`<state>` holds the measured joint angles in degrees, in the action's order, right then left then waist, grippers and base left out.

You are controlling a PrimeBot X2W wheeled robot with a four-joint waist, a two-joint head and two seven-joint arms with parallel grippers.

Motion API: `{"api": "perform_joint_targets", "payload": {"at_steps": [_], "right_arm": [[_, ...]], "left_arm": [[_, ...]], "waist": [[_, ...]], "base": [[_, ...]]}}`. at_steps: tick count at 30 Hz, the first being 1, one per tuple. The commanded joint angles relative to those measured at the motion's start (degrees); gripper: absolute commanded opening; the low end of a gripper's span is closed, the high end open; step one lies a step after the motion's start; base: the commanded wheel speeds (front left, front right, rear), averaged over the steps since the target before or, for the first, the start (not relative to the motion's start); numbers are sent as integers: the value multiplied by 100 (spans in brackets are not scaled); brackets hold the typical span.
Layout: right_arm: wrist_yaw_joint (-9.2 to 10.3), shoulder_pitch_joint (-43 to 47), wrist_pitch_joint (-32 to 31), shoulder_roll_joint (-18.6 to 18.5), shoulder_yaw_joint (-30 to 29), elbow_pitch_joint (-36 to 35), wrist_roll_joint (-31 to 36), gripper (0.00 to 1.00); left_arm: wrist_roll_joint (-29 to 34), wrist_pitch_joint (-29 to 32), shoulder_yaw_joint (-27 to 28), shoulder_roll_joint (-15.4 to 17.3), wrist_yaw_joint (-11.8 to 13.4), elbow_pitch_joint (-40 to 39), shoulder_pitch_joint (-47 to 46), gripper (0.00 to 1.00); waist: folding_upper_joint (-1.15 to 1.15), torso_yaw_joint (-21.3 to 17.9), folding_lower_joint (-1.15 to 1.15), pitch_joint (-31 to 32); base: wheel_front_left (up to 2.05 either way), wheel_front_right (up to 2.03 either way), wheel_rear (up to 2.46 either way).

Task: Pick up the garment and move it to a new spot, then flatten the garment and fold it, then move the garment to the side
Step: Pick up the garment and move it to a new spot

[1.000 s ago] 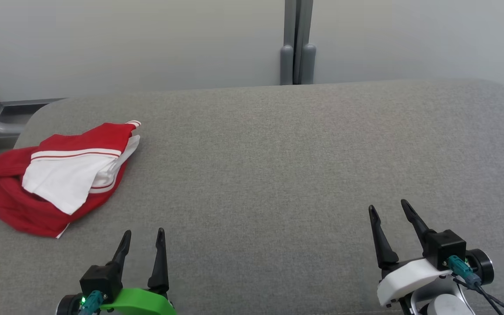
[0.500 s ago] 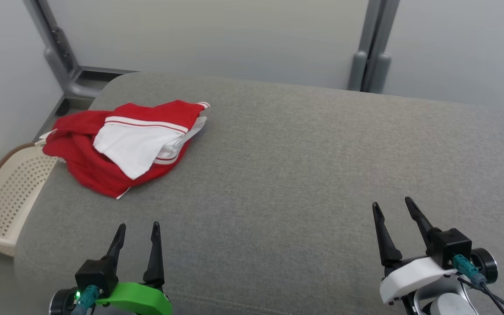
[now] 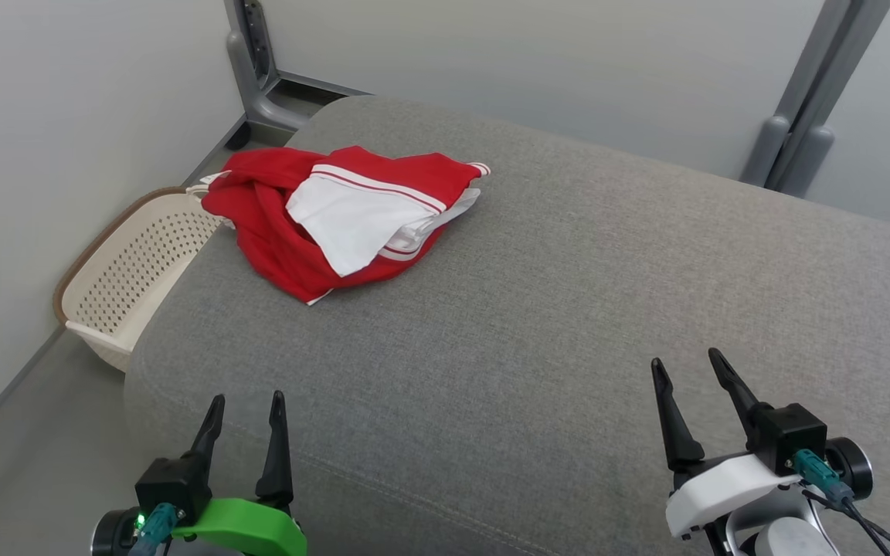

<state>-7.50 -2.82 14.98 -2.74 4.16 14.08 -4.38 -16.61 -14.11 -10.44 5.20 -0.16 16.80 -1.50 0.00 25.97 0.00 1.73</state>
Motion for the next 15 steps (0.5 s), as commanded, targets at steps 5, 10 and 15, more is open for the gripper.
{"api": "perform_joint_targets", "payload": {"at_steps": [5, 10, 15], "right_arm": [[2, -48, 16, -19, -1, 28, -26, 100], [1, -93, 16, -20, -27, 18, 47, 100], [2, -211, 2, -20, -90, -11, 164, 100]], "left_arm": [[-32, 32, -12, 65, 27, -84, -127, 100], [-17, 190, -46, 193, -87, -188, -481, 100], [2, 711, -39, 471, -236, -259, -1422, 100]], "waist": [[0, -3, 0, -79], [0, -231, 0, -211], [0, -629, 0, -481]], "base": [[0, 0, 0], [0, 0, 0], [0, 0, 0]]}}
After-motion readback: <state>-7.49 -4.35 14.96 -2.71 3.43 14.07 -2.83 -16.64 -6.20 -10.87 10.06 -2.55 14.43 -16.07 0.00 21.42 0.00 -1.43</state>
